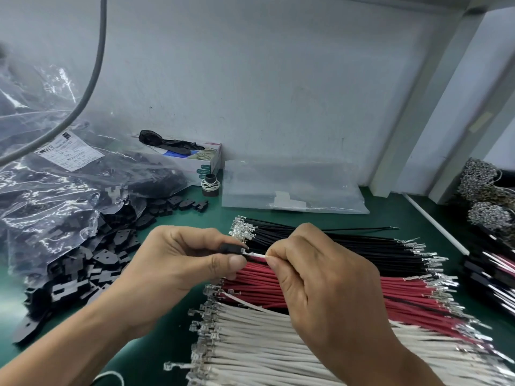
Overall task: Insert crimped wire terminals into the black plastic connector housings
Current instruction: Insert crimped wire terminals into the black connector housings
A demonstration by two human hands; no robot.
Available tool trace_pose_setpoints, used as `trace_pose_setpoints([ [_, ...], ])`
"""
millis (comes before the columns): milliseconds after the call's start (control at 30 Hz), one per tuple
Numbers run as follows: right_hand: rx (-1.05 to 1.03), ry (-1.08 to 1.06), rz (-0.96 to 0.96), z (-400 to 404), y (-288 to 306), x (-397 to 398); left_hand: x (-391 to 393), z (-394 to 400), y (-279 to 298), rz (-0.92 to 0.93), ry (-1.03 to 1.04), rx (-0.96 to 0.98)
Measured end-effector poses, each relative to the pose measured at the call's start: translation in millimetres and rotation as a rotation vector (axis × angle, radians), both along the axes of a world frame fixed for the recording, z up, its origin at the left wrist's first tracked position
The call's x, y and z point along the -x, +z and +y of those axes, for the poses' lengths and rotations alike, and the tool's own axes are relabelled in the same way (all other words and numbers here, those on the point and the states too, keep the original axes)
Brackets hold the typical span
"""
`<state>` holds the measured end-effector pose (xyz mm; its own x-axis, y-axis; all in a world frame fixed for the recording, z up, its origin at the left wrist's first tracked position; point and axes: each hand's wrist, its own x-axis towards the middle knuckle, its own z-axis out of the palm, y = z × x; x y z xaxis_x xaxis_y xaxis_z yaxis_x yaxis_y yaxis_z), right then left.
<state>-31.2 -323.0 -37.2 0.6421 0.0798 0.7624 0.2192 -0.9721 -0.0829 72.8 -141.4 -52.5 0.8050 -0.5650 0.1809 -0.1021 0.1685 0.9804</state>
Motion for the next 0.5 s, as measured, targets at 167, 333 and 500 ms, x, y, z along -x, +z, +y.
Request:
trace_pose_setpoints([
  [167, -0.006, 0.055, -0.016, 2.5, -7.3, -4.6, 2.1, -0.4, -1.0, -0.059, -0.052, -0.053],
  [333, -0.031, 0.060, -0.002, 1.1, -6.1, -4.1, 0.9, -1.4, -1.1, -0.071, -0.035, -0.030],
  [500, -0.091, 0.046, 0.050, -1.7, -0.4, -3.3, 1.3, -1.5, -1.6, -0.046, -0.032, -0.013],
])
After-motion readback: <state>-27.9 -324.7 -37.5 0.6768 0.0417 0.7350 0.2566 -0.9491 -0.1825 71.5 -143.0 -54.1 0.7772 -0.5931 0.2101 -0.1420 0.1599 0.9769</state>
